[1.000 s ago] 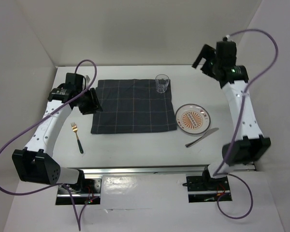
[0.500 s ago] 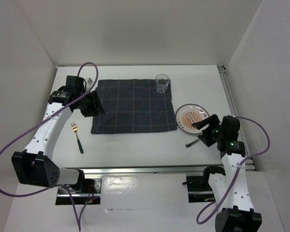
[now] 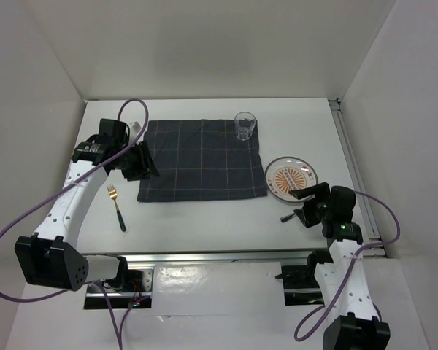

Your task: Set the dinner table for one person

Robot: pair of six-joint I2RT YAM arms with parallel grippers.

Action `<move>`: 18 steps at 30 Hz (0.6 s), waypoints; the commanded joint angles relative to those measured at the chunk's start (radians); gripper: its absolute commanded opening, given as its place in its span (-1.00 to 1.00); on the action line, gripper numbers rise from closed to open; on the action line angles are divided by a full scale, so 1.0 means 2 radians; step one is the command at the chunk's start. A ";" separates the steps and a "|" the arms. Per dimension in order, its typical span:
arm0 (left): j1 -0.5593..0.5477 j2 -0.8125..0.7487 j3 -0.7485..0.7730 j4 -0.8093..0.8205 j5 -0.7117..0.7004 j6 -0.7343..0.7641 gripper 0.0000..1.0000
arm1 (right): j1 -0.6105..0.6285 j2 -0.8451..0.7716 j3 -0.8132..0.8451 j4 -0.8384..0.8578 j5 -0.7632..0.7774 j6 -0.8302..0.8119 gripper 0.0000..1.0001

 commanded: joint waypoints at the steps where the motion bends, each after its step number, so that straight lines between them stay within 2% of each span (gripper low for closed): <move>1: -0.002 -0.020 -0.001 0.004 0.005 0.015 0.04 | -0.004 -0.001 -0.008 0.033 0.025 0.015 0.66; 3: -0.002 -0.020 -0.006 0.004 0.010 0.015 0.04 | -0.004 -0.001 -0.024 0.042 0.031 0.021 0.74; 7: -0.002 -0.020 -0.006 0.004 0.010 0.015 0.04 | -0.004 0.011 -0.051 0.079 0.026 0.033 0.74; 13: -0.002 -0.015 -0.001 -0.006 0.005 0.015 0.04 | -0.004 0.025 -0.071 0.142 0.031 0.033 0.68; 18: -0.002 -0.015 0.004 -0.006 0.001 0.015 0.04 | -0.004 0.081 -0.071 0.181 0.026 0.037 0.59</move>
